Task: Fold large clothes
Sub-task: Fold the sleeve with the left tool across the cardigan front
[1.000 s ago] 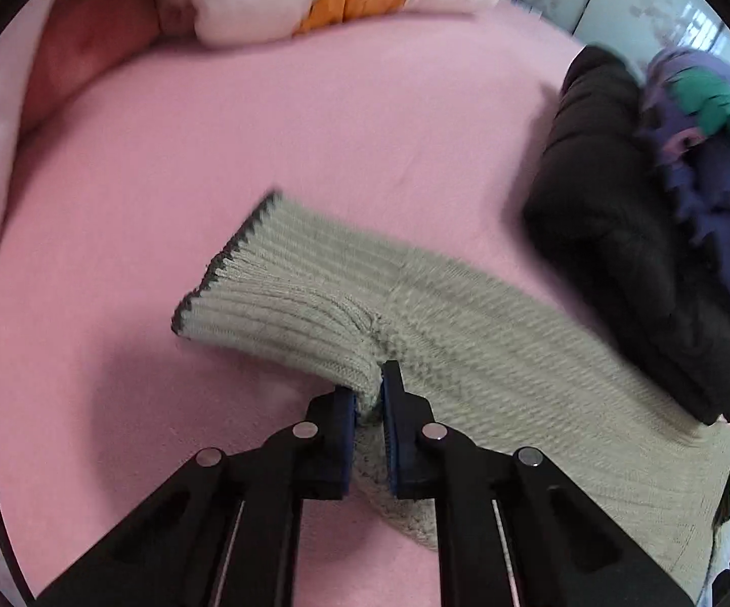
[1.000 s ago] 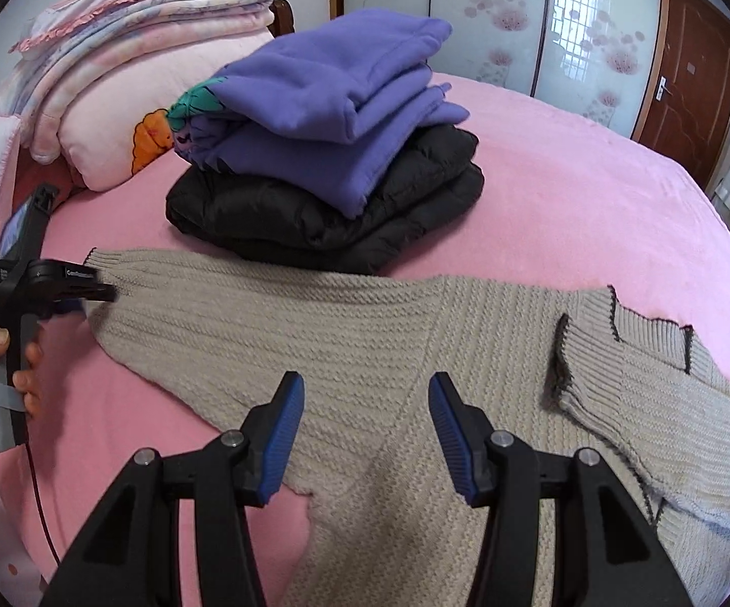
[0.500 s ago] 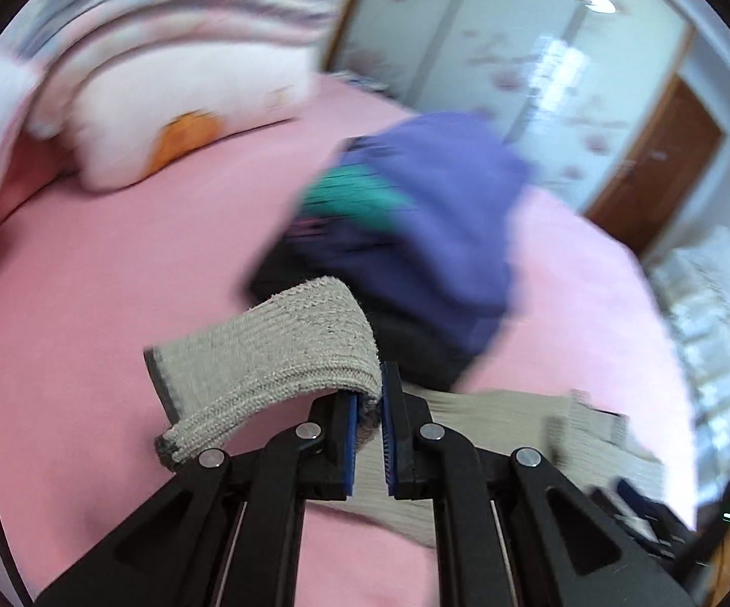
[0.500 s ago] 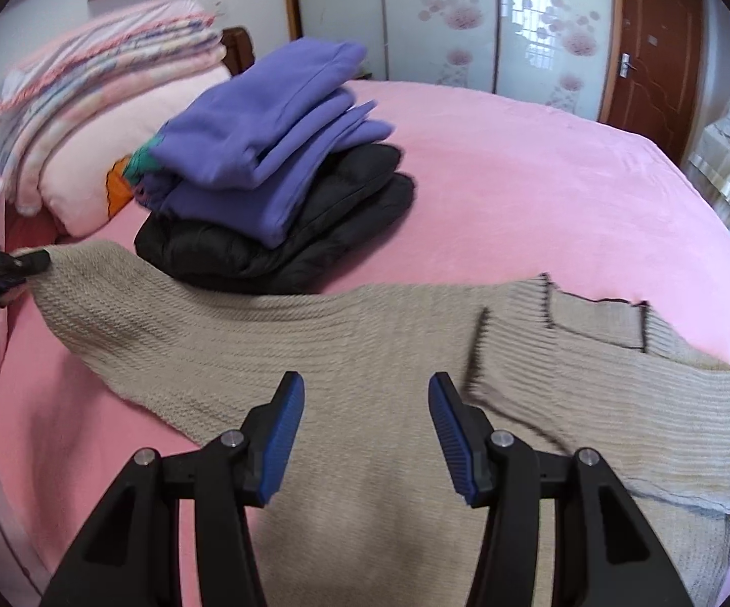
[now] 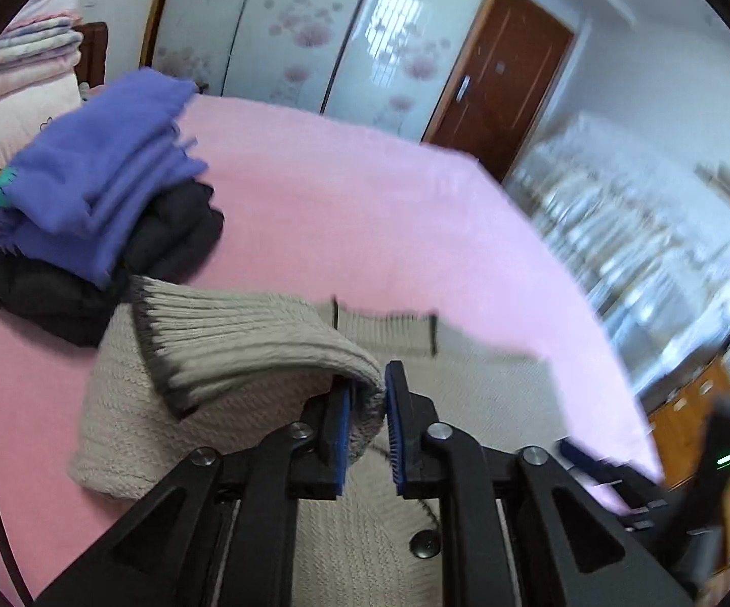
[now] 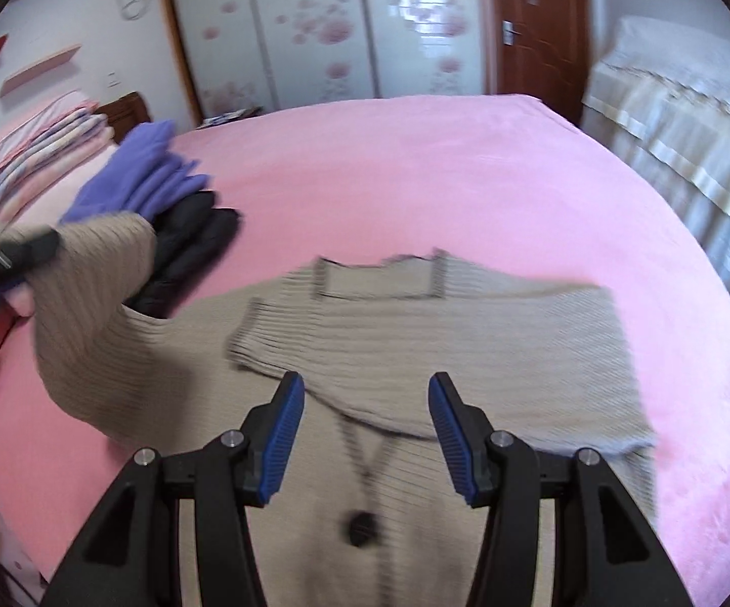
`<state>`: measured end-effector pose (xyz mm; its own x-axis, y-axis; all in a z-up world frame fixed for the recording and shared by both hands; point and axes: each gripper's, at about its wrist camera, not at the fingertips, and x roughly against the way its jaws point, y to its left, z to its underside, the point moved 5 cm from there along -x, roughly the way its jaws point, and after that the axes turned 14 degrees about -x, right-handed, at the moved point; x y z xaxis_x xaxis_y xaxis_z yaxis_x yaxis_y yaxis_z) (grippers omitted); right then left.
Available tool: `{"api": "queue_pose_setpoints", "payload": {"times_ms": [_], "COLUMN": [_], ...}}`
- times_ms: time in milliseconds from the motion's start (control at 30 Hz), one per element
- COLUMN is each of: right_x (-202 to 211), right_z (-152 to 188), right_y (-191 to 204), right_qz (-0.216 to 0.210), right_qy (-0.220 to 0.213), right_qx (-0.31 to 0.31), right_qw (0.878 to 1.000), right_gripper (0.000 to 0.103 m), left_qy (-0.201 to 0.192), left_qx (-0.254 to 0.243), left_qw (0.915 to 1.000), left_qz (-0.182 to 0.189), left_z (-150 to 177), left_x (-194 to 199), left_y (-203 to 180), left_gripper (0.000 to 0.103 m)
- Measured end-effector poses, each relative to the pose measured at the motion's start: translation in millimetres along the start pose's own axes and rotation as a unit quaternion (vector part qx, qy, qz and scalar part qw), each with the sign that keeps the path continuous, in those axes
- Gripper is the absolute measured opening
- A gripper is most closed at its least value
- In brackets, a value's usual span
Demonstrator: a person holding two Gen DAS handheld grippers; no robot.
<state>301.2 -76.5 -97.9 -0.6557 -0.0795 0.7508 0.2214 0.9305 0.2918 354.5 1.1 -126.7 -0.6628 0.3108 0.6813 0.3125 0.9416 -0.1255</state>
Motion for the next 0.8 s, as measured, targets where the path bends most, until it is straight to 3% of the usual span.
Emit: {"api": "queue_pose_setpoints", "payload": {"times_ms": [67, 100, 200, 267, 333, 400, 467, 633, 800], "right_x": [-1.3, -1.8, -2.4, -3.0, -4.7, -4.2, -5.2, -4.8, -10.2], "right_z": [3.8, 6.9, 18.9, 27.6, 35.1, 42.2, 47.1, 55.3, 58.6], "right_y": [-27.2, -39.6, -71.7, -86.4, -94.5, -100.6, -98.7, -72.2, -33.3], "right_qz": [0.017, 0.023, 0.034, 0.041, 0.044, 0.042, 0.039, 0.012, -0.012], "right_qy": [0.007, 0.012, 0.026, 0.035, 0.042, 0.048, 0.05, 0.055, 0.065], "right_qx": [-0.011, -0.019, -0.041, -0.044, -0.043, -0.04, -0.034, -0.017, 0.018], "right_qw": [1.0, 0.999, 0.998, 0.998, 0.997, 0.997, 0.997, 0.998, 0.998], "right_gripper": [0.052, 0.052, 0.052, 0.052, 0.052, 0.052, 0.052, 0.052, 0.052], "left_qy": [0.028, 0.044, 0.094, 0.109, 0.11, 0.104, 0.097, 0.077, 0.088], "left_qx": [-0.022, -0.028, -0.019, -0.004, 0.008, 0.015, 0.016, 0.03, 0.069], "left_qw": [0.9992, 0.9985, 0.9953, 0.9936, 0.9932, 0.9939, 0.9952, 0.9918, 0.9766], "left_qz": [-0.019, -0.019, 0.016, 0.031, 0.037, 0.031, 0.007, -0.098, -0.183], "left_z": [22.8, 34.2, 69.7, 89.8, 107.4, 115.1, 118.7, 144.4, 176.9], "left_x": [-28.4, -42.3, -74.0, -79.0, -69.1, -54.5, -41.3, 6.3, 33.6], "left_y": [-28.2, -41.1, -63.4, -71.8, -69.9, -58.3, -41.0, 19.3, 90.5], "left_gripper": [0.031, 0.032, 0.032, 0.037, 0.05, 0.056, 0.058, 0.067, 0.072]}}
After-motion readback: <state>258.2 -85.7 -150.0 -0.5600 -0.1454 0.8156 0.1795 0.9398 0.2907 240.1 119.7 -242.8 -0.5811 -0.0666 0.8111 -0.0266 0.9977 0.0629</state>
